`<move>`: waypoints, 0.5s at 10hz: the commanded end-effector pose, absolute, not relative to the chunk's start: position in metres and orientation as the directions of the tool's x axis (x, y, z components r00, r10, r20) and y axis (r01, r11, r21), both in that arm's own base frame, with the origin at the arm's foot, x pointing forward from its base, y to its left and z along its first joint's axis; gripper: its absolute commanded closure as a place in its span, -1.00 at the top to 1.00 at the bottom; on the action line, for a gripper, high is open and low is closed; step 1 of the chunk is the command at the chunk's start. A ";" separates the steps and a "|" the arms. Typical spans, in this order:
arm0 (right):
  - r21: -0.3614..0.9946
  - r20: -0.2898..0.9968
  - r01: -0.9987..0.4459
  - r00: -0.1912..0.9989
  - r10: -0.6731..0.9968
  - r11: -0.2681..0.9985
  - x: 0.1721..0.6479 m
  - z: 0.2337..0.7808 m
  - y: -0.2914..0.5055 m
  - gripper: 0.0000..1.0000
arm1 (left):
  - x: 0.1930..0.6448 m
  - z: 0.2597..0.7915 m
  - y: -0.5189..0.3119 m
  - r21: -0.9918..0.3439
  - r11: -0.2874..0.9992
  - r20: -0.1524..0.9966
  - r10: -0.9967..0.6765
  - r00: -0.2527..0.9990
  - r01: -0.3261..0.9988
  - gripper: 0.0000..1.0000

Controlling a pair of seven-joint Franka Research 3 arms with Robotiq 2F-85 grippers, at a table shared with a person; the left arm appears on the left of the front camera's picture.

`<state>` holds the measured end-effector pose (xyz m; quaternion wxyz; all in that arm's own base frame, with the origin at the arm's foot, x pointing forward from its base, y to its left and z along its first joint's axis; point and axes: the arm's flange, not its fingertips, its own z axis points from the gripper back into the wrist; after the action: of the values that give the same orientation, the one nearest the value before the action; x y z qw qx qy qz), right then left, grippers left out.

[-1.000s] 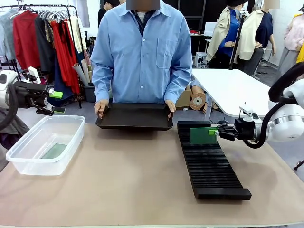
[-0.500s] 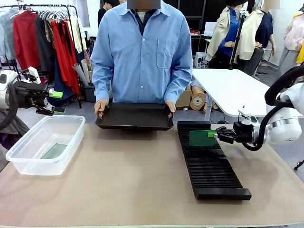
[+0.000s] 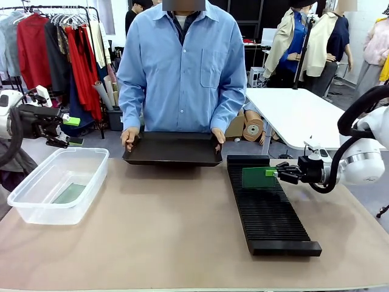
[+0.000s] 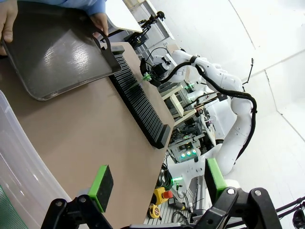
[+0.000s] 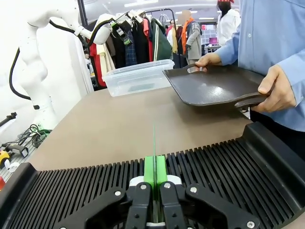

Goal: Sort PCBs into racks and boxes based on the side picked up.
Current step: If the short side of the Blank PCB is picked up, insert it into the PCB Rack ; if the long side is picked up, place it in the Organizing box.

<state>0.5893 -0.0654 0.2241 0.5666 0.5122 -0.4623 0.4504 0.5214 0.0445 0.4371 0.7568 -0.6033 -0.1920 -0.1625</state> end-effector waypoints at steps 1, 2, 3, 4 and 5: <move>0.147 0.987 -0.986 0.151 0.054 0.075 0.599 0.225 -0.063 -1.00 | 0.521 0.439 0.045 -0.849 0.219 0.490 -0.013 0.872 0.480 1.00; 0.151 0.986 -0.986 0.156 0.062 0.072 0.599 0.225 -0.063 -1.00 | 0.521 0.439 0.045 -0.849 0.219 0.490 -0.013 0.872 0.480 1.00; 0.154 0.985 -0.985 0.159 0.070 0.071 0.598 0.225 -0.063 -1.00 | 0.521 0.439 0.045 -0.849 0.219 0.490 -0.013 0.872 0.480 1.00; 0.155 0.984 -0.985 0.160 0.072 0.071 0.598 0.225 -0.063 -1.00 | 0.521 0.439 0.045 -0.849 0.219 0.490 -0.013 0.872 0.480 1.00; 0.162 0.982 -0.985 0.167 0.091 0.063 0.598 0.223 -0.063 -1.00 | 0.521 0.439 0.045 -0.849 0.219 0.490 -0.013 0.872 0.480 1.00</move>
<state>0.5920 -0.0657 0.2248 0.5695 0.5067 -0.4593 0.4560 0.5214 0.0445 0.4371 0.7568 -0.6033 -0.1920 -0.1625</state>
